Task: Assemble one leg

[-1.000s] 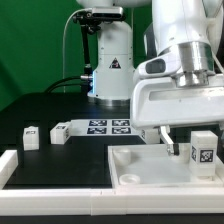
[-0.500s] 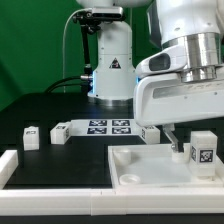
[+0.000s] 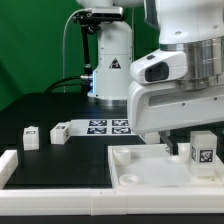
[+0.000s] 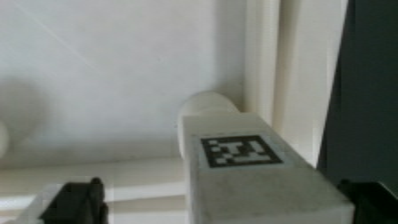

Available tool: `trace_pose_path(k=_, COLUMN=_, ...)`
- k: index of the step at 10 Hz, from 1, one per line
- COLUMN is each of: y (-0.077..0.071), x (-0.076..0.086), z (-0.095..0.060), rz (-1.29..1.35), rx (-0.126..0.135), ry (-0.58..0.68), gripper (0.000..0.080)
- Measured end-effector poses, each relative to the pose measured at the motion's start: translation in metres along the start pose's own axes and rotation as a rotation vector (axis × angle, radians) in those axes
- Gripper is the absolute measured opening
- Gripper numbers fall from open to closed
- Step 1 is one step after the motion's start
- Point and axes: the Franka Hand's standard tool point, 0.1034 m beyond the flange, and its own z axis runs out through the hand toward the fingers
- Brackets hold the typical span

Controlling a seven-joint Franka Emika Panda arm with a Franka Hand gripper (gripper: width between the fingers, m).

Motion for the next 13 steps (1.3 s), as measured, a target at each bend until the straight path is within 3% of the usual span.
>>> trace_pose_path(k=1, y=-0.0001, x=0.0006, z=0.0001, rz=0.000, rx=-0.001, ry=0.006, gripper=0.0649)
trace_pose_path(k=3, y=0.0007, x=0.0001, z=0.0012, rz=0.001, rx=-0.002, ry=0.009, gripper=0.0389)
trace_pose_path(k=4, y=0.0008, x=0.0001, z=0.0011, rz=0.001, rx=-0.002, ry=0.010, gripper=0.0389)
trace_pose_path(k=5, y=0.0008, x=0.0001, z=0.0011, rz=0.001, rx=-0.002, ry=0.010, gripper=0.0290)
trace_pose_path(k=9, y=0.0004, x=0.0001, z=0.0012, rz=0.096, rx=-0.001, ry=0.010, gripper=0.0290)
trace_pose_path(k=13, y=-0.0036, x=-0.0007, z=0.0024, rz=0.655, rx=0.009, ry=0.010, gripper=0.0290)
